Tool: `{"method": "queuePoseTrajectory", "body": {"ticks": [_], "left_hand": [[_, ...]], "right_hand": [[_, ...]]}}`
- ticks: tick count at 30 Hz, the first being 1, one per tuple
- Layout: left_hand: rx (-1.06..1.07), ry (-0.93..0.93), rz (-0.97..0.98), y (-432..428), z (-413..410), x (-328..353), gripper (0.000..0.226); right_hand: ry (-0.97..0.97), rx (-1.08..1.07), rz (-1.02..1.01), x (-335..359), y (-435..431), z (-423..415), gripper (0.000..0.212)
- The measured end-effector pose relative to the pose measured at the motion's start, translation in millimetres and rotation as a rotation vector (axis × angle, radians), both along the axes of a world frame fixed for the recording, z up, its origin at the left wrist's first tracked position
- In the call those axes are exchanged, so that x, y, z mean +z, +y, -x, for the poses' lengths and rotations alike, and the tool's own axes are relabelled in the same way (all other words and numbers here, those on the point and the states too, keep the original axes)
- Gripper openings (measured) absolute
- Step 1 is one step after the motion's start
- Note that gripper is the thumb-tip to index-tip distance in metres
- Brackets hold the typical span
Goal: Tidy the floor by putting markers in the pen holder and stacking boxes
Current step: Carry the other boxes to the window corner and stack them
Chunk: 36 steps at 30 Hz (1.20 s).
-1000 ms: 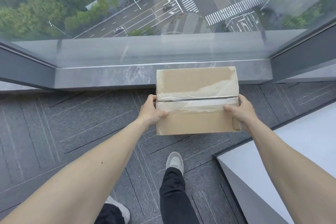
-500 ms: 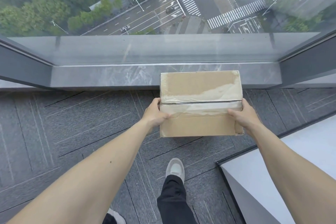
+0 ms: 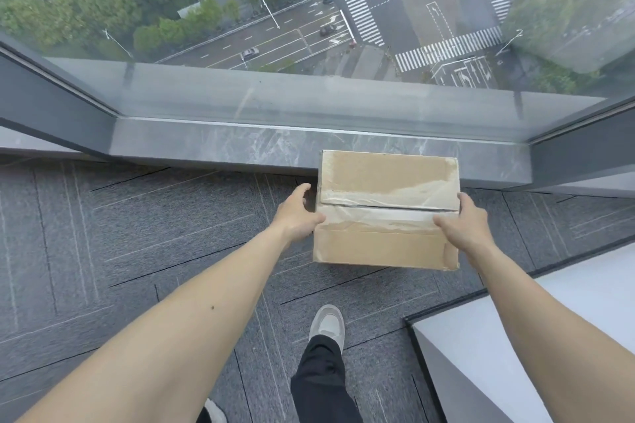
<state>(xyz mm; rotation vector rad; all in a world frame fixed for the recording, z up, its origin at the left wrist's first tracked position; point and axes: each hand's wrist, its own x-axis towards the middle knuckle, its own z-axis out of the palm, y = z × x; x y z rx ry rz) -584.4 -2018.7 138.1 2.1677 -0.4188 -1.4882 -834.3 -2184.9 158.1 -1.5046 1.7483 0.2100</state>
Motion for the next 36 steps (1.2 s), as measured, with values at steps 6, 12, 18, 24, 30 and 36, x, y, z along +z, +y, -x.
{"method": "queuePoseTrajectory", "body": {"ticks": [6,12,18,24,30,36], "left_hand": [[0.126,-0.167,0.126,34.1,-67.0,139.7,0.009],[0.338,-0.351,0.15,149.1,-155.5,305.4,0.008],[0.543,-0.548,0.148,342.3,-235.5,447.0,0.01],[0.824,-0.711,0.103,577.7,-292.8,546.7,0.01],[1.147,-0.857,0.017,811.7,-291.0,612.1,0.012],[1.436,-0.946,-0.078,983.9,-259.3,634.9,0.008]], "right_hand": [[-0.121,0.143,0.067,133.9,26.6,-95.4,0.018],[-0.233,0.35,0.08,283.4,116.8,-243.3,0.018],[-0.39,0.728,0.088,416.1,280.4,-394.3,0.011],[-0.538,1.108,0.164,529.4,482.0,-512.1,0.021],[-0.638,1.476,0.177,600.6,708.8,-588.3,0.019],[-0.741,1.789,0.12,616.6,896.1,-634.9,0.014]]}}
